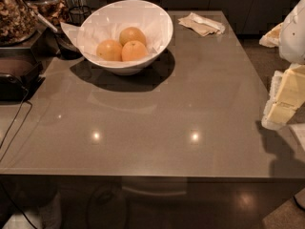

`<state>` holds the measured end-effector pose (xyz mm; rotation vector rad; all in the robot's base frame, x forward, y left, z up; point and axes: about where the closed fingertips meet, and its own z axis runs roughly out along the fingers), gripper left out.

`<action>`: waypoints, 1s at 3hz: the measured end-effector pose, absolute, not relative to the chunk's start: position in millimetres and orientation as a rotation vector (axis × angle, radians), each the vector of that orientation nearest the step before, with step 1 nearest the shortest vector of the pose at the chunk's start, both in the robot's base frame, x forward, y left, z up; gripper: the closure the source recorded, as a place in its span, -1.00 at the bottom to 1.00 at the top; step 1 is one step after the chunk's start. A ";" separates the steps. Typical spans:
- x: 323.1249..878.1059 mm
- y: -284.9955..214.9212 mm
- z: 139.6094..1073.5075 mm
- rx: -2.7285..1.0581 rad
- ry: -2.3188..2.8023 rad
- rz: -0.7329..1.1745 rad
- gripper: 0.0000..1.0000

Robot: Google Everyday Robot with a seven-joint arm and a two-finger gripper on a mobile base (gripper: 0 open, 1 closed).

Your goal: Pick orange from white bowl

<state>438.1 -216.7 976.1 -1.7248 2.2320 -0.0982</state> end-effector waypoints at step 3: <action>477.5 -222.0 981.7 -1.401 2.463 0.034 -1.00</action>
Offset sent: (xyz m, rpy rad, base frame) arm 0.0313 -0.0141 0.0012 0.0757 0.1324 -0.3788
